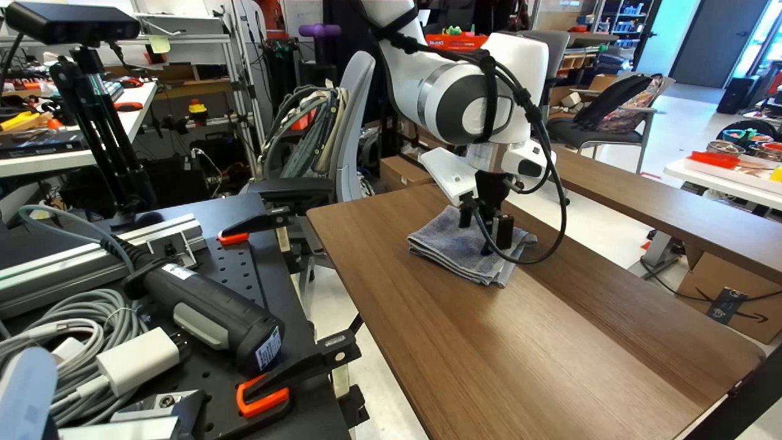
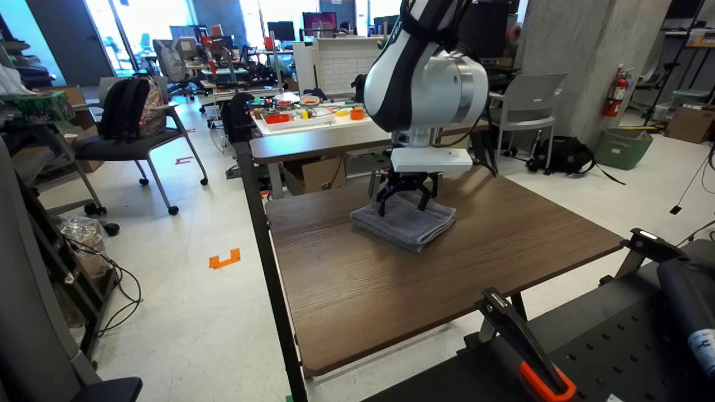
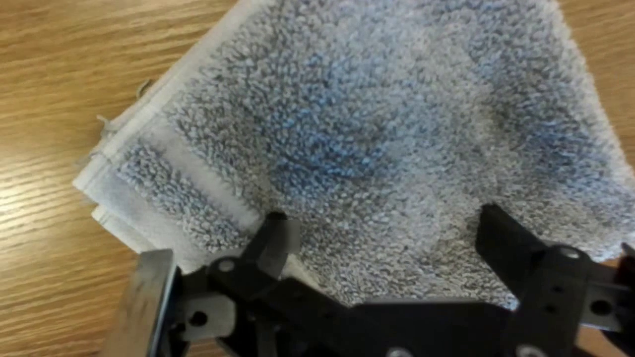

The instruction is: Move the gray towel to the right

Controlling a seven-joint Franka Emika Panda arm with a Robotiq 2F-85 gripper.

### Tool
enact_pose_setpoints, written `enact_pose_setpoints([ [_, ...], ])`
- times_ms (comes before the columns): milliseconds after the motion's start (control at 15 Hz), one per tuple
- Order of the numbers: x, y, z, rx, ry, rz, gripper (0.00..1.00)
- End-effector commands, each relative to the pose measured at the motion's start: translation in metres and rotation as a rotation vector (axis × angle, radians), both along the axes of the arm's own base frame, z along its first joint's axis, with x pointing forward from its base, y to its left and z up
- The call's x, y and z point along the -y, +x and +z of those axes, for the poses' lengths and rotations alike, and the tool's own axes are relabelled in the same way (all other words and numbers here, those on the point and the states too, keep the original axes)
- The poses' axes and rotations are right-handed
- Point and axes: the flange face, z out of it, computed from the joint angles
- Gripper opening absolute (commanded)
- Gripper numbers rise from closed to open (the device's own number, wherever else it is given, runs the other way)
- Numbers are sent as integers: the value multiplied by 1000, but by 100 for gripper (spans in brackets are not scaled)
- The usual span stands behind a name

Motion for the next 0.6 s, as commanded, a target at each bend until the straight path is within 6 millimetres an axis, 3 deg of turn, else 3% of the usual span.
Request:
enact_pose_setpoints([
  [0, 26, 8, -10, -50, -62, -31, 100],
  [533, 118, 16, -3, -106, -144, -126, 100],
])
